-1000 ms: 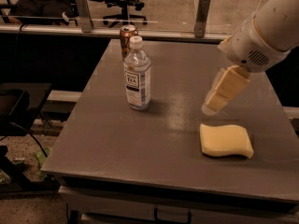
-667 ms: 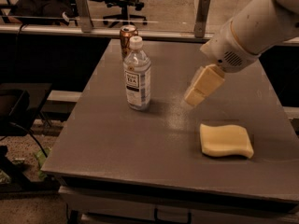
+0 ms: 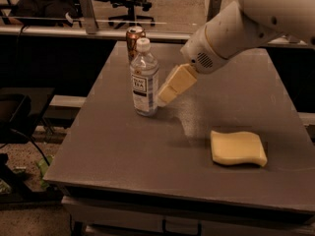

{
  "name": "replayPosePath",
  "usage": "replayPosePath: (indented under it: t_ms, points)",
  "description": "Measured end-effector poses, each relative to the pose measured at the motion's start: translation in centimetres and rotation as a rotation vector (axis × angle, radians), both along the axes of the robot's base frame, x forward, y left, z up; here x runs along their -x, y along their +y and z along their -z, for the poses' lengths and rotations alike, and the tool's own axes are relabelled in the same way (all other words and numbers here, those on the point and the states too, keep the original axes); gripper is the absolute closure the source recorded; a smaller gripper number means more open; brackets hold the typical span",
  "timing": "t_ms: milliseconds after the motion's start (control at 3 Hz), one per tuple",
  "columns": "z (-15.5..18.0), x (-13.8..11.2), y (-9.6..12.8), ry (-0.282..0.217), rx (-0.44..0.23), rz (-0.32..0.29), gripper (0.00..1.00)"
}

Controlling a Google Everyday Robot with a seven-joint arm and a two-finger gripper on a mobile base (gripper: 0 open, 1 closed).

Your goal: Knock blue plastic bottle over

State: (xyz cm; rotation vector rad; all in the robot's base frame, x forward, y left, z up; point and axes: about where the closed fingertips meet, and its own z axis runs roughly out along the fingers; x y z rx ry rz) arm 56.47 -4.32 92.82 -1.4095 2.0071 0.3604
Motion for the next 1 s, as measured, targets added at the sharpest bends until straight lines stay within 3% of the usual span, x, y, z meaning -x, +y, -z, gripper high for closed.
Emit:
replayPosePath:
  t_ms: [1000]
  points:
    - [-0.7, -1.4, 5.4, 0.003, -0.07, -0.022, 0.0]
